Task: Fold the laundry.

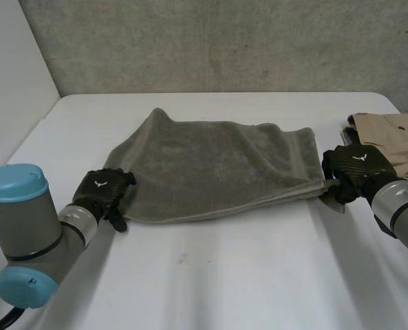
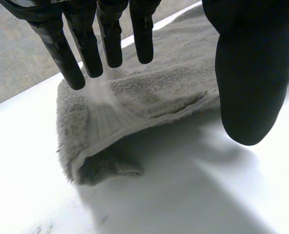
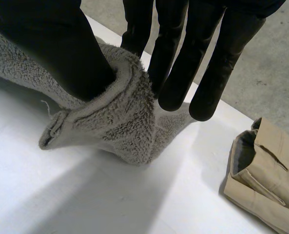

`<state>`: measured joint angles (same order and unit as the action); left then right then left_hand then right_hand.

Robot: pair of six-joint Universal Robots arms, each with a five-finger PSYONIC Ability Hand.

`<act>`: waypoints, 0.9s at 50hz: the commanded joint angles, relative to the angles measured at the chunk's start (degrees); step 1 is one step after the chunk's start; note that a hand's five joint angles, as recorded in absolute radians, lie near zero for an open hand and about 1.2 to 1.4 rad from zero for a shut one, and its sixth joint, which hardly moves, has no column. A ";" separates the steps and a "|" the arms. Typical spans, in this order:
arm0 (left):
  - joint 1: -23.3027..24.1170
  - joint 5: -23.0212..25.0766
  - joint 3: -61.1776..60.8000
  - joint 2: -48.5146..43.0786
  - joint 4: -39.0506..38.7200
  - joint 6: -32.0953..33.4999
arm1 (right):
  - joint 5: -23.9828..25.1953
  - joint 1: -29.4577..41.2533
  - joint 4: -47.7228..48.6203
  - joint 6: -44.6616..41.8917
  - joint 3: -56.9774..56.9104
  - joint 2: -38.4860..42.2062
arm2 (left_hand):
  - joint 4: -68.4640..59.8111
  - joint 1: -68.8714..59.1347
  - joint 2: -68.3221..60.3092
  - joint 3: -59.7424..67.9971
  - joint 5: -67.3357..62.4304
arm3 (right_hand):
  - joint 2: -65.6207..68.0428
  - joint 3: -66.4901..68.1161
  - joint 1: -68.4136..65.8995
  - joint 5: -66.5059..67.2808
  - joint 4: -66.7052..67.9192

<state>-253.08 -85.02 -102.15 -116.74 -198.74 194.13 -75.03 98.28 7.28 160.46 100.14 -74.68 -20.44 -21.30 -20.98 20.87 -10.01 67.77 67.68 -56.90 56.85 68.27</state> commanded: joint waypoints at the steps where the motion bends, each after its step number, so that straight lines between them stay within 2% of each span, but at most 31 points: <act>1: -2.50 0.21 0.20 -0.07 -0.50 0.02 | -0.03 -0.20 0.10 -0.06 0.06 0.41 | -2.06 -1.19 -1.51 1.62 -2.49 | 12.23 12.32 -23.10 13.15 11.73; 14: -4.27 0.12 2.31 -2.79 -3.75 0.11 | -0.03 -0.20 0.19 -0.06 0.14 0.67 | -8.27 -7.41 -7.73 7.83 -8.70 | 12.23 12.32 -23.10 13.15 11.73; 17: -4.35 0.12 2.31 -3.49 -4.81 0.98 | -0.03 -0.20 0.10 -0.06 0.14 0.76 | -17.33 -16.46 -16.78 16.89 -17.76 | 12.23 12.32 -23.10 13.15 11.73; 22: -4.09 0.03 1.61 -3.58 -4.99 6.42 | -0.03 -0.02 0.10 -0.15 0.23 0.67 | -59.46 -58.60 -58.92 59.02 -59.89 | 12.23 12.32 -23.10 13.15 11.73; 25: -4.00 -0.14 1.34 -2.88 -4.64 9.33 | -0.12 0.07 0.01 -0.85 -0.12 0.58 | -59.56 -58.70 -59.02 59.13 -59.99 | 12.23 12.32 -23.10 13.15 11.73; 28: -4.18 -0.06 0.12 1.67 -4.11 12.32 | -0.20 0.33 -0.78 -1.20 -1.26 0.06 | -59.56 -58.70 -59.02 59.13 -59.99 | 12.23 12.32 -23.10 13.15 11.73; 33: -4.09 0.03 -2.00 13.80 -1.57 12.85 | -0.20 0.42 -4.99 -4.53 -3.37 -4.41 | -59.56 -58.70 -59.02 59.13 -59.99 | 12.23 12.32 -23.10 13.15 11.73; 41: -4.00 0.82 -1.30 35.85 14.14 13.64 | 0.50 -0.20 -18.43 -17.27 -8.20 -14.35 | -59.56 -58.70 -59.02 59.13 -59.99 | 12.23 12.32 -23.10 13.15 11.73; 45: -4.00 1.00 -0.07 41.57 22.32 14.78 | -0.03 -0.11 -23.09 -22.11 -10.75 -17.34 | -59.56 -58.70 -59.02 59.13 -59.99 | 12.23 12.32 -23.10 13.15 11.73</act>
<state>-256.89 -84.46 -103.79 -84.60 -187.84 207.84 -74.61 98.19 -9.06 145.21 92.76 -87.54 -68.66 -66.04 -68.59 68.27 -55.86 68.03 67.68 -56.90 56.85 68.30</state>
